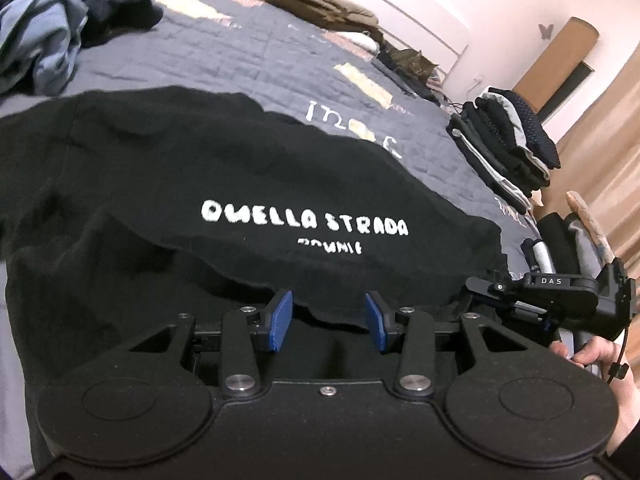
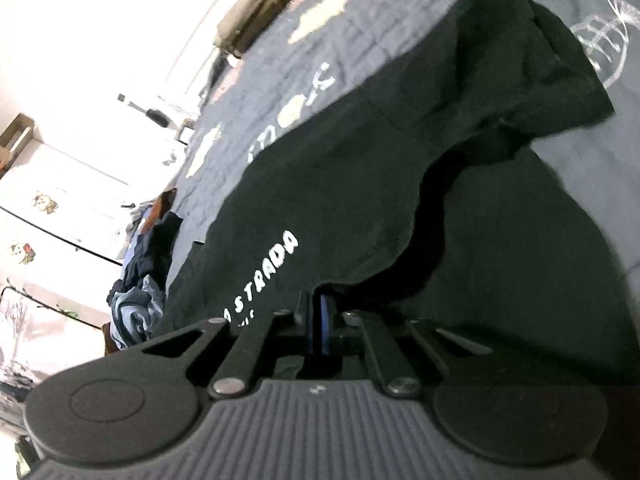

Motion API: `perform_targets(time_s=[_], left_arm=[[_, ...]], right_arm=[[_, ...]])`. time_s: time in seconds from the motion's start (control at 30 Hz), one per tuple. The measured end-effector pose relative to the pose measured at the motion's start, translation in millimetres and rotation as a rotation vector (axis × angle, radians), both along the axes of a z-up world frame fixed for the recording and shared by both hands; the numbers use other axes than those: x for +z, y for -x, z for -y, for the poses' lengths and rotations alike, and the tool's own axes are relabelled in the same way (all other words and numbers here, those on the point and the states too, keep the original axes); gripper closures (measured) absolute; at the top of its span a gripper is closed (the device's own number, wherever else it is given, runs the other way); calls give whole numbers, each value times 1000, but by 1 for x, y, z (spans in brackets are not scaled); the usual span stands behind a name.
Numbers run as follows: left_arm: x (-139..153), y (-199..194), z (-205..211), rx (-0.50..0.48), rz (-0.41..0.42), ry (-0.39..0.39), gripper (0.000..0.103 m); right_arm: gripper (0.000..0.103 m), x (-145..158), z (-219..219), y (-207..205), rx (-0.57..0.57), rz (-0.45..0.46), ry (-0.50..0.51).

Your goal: Fold clothes

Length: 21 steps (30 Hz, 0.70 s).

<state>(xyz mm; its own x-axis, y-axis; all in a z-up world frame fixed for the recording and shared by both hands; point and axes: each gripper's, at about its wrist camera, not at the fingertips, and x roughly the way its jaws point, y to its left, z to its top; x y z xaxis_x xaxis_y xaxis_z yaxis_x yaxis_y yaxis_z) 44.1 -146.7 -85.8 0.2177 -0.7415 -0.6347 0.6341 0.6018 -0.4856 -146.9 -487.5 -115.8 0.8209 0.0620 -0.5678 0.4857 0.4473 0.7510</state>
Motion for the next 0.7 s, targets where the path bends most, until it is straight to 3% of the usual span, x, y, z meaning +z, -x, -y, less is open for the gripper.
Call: perform_targets(time_s=[0.13, 0.27, 0.33, 0.4, 0.47, 0.57, 0.7], left_arm=[[-8, -6, -1, 30, -42, 3, 57], [-23, -15, 5, 69, -114, 15, 61], [-29, -18, 9, 91, -146, 28, 75], [-31, -20, 12, 114, -152, 36, 80], [-34, -22, 15, 137, -159, 43, 93], [-38, -24, 19, 173, -168, 54, 103], [-28, -28, 14, 236, -123, 108, 103]], right_arm=[[95, -3, -3, -2, 11, -29, 2], [95, -7, -7, -6, 29, -56, -2], [95, -7, -10, -8, 33, -51, 12], [96, -7, -12, -8, 29, -44, 30], [98, -8, -13, -9, 22, -38, 28], [99, -7, -12, -9, 2, -17, 35], [102, -1, -10, -7, -45, 40, 55]])
